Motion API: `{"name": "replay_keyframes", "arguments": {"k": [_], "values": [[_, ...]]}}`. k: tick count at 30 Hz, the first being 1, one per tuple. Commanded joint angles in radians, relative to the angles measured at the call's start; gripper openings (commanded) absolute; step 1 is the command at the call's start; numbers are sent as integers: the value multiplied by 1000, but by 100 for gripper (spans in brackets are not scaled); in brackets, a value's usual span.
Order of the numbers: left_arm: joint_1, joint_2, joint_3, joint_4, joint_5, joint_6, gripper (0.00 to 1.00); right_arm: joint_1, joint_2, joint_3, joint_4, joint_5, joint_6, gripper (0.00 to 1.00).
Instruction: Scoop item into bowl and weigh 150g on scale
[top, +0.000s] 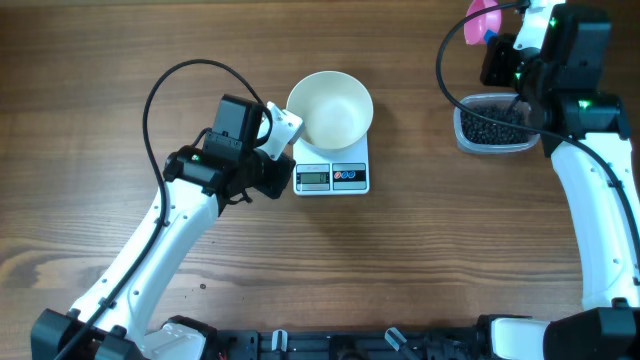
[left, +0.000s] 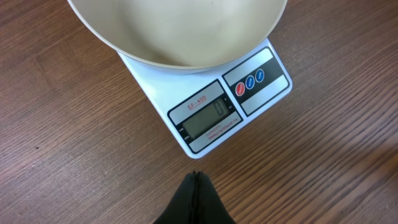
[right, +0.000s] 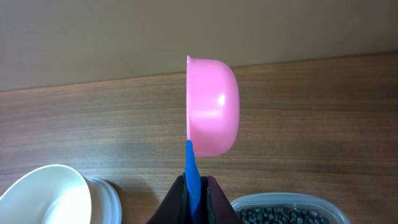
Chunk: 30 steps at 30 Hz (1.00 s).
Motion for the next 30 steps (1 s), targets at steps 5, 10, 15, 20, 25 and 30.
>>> {"name": "replay_keyframes", "arguments": {"k": [5,10,15,20,25,30], "values": [[-2,-6,1,-18,12,22,4,3,-10,16,-1,14,-22,4],[-2,-6,1,-41,12,18,4,3,-10,16,-1,14,-21,4],[-2,-6,1,-69,12,19,4,3,-10,16,0,14,-21,4],[-2,-6,1,-39,12,27,4,3,-10,16,1,14,-21,4],[-2,-6,1,-24,12,84,4,3,-10,16,2,14,-21,4],[0,-7,1,-8,12,105,4,3,-10,16,2,14,-21,4]]}}
